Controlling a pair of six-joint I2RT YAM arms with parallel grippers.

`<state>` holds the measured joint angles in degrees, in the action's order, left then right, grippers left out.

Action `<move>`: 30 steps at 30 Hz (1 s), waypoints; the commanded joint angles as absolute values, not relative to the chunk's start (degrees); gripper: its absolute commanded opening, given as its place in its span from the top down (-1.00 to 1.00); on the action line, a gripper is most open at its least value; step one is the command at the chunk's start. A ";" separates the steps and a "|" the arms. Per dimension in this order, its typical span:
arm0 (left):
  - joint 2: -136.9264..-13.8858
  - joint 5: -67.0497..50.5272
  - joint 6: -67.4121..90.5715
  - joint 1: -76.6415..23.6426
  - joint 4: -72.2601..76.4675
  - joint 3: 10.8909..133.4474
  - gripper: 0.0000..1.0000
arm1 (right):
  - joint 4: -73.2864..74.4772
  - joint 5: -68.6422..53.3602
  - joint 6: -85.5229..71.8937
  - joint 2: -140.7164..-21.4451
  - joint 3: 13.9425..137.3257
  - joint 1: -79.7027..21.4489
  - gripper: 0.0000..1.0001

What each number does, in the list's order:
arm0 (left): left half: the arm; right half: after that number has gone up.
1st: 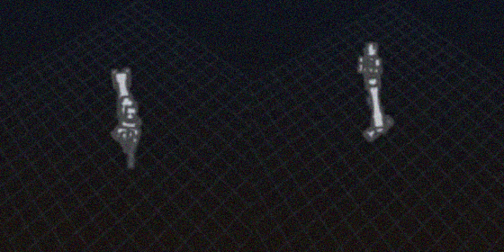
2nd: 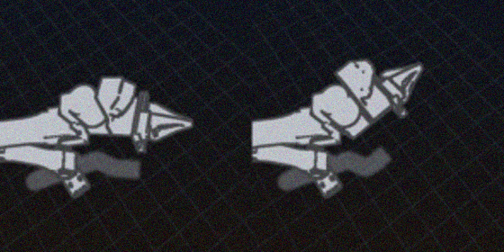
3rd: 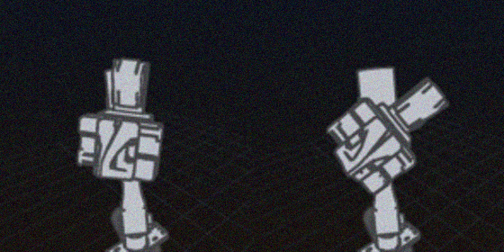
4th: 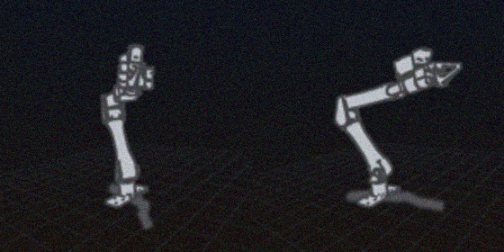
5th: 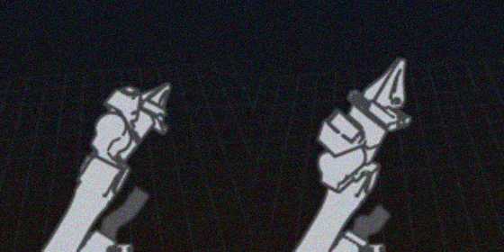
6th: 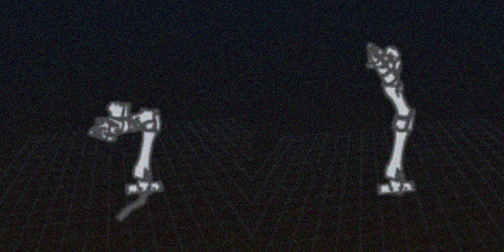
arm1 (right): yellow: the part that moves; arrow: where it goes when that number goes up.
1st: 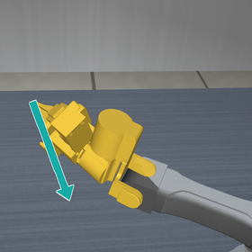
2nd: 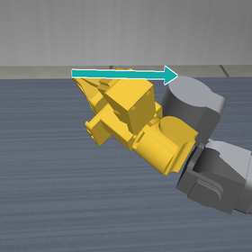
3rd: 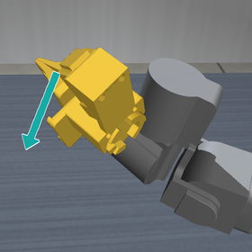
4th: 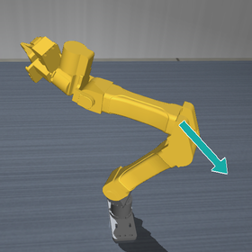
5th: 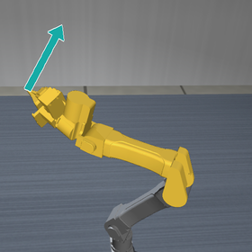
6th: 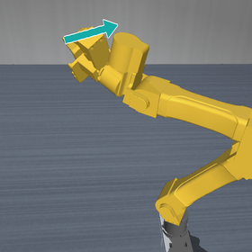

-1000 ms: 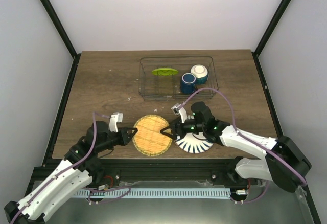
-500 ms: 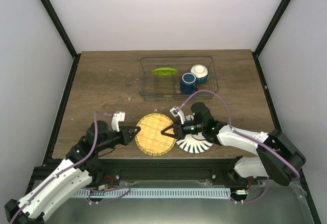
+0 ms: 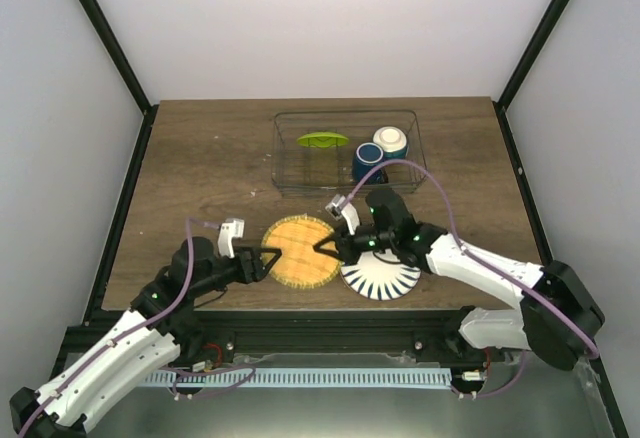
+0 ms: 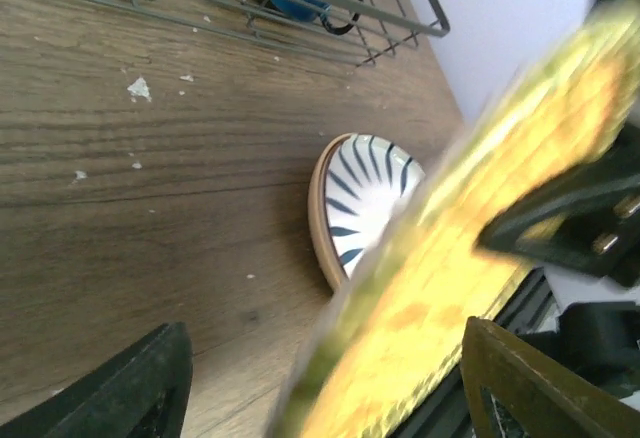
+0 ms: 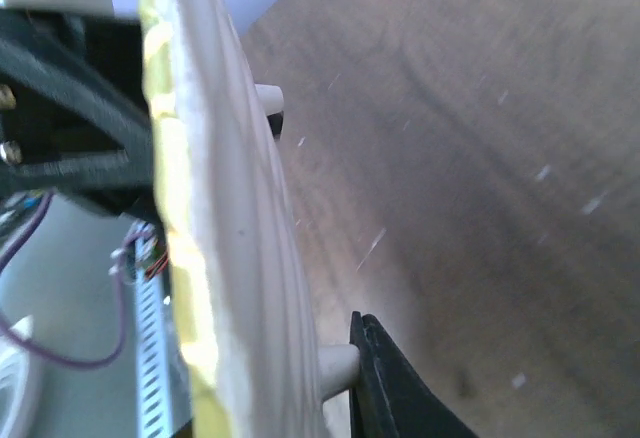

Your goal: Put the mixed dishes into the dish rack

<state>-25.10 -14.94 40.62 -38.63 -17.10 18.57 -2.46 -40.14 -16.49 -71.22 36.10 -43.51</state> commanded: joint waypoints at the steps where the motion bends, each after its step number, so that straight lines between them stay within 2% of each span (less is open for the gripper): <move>1: -24.53 -12.62 40.48 -38.86 -20.11 18.78 -0.61 | 7.93 -27.52 -4.64 -67.34 46.87 -43.68 0.99; 2: -24.52 -12.20 40.33 -38.89 -20.71 18.80 -0.72 | 9.31 -25.18 -3.33 -66.99 48.36 -43.68 0.99; 5: -24.68 -10.62 39.53 -38.92 -22.90 18.95 -0.88 | 13.35 -17.20 1.00 -66.15 53.22 -43.68 0.99; 9: -25.56 -9.71 38.69 -38.89 -24.16 18.52 -0.92 | 13.69 -6.53 8.78 -65.07 58.07 -43.68 0.99; 14: -26.78 -10.14 38.66 -38.90 -22.66 17.21 -0.92 | -0.45 6.64 24.52 -62.26 55.46 -43.64 0.99; 19: -27.02 -10.52 39.10 -38.92 -20.82 15.77 -0.93 | -12.15 11.03 38.77 -63.74 52.54 -43.60 0.99; 23: -27.68 -10.91 39.36 -38.92 -19.27 14.54 -0.94 | -18.17 9.89 49.60 -67.62 51.00 -43.48 0.99; 30: -29.32 -11.84 39.35 -38.87 -16.36 12.49 -0.94 | -12.58 13.05 60.81 -80.00 58.75 -42.75 0.99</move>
<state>-28.88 -10.85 39.64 -38.68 -19.64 14.06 -11.86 9.82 50.74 -75.09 52.77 -43.24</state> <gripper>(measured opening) 0.971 0.137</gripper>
